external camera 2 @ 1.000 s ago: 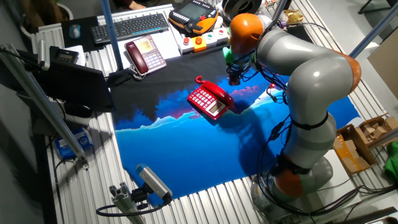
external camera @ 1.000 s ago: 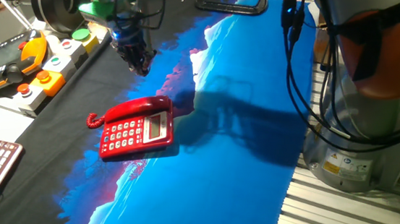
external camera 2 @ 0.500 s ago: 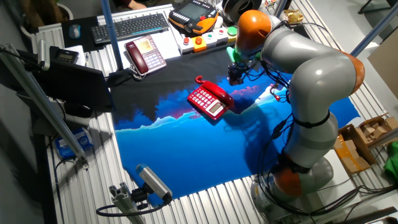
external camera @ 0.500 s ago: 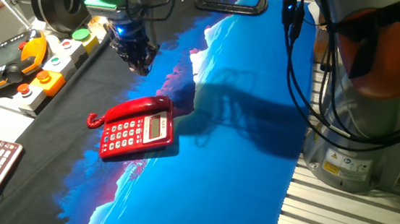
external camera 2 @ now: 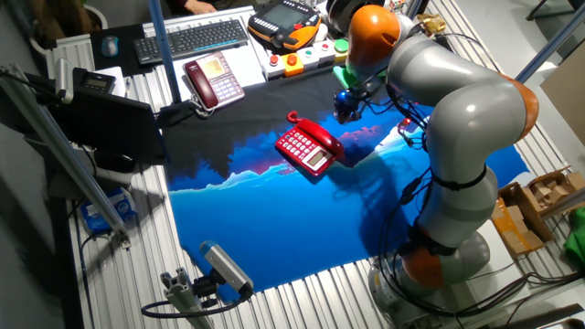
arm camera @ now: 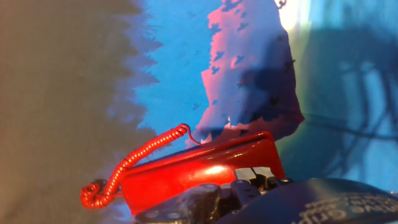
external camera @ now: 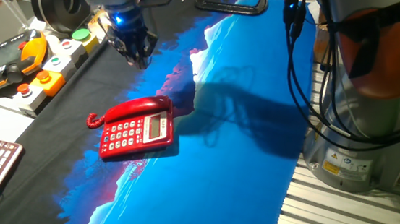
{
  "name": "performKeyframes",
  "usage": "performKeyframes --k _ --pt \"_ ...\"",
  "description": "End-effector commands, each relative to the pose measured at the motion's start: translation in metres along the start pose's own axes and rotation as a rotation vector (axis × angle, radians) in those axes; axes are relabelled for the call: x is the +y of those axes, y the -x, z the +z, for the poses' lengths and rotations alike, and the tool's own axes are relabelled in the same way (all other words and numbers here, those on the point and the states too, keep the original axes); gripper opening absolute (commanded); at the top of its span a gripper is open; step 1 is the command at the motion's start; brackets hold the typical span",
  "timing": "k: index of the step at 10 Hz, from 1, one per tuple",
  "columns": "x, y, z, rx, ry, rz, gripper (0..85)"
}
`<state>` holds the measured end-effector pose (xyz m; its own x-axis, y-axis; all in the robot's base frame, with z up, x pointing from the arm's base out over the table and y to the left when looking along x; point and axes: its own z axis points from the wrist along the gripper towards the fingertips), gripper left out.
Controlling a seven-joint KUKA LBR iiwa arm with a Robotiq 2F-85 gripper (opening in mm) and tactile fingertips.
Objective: Place the handset of the telephone on the corresponding phone cradle
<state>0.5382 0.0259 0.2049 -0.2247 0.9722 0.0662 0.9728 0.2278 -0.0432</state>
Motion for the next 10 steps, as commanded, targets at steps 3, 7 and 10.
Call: performKeyframes --k 3,7,10 --pt "-0.0005 0.0040 -0.0070 -0.011 -0.013 -0.222 0.7" --pt "-0.0053 0.0002 -0.0095 -0.045 -0.046 -0.371 0.7" --pt "-0.0056 0.0000 -0.0094 -0.019 -0.047 -0.391 0.7"
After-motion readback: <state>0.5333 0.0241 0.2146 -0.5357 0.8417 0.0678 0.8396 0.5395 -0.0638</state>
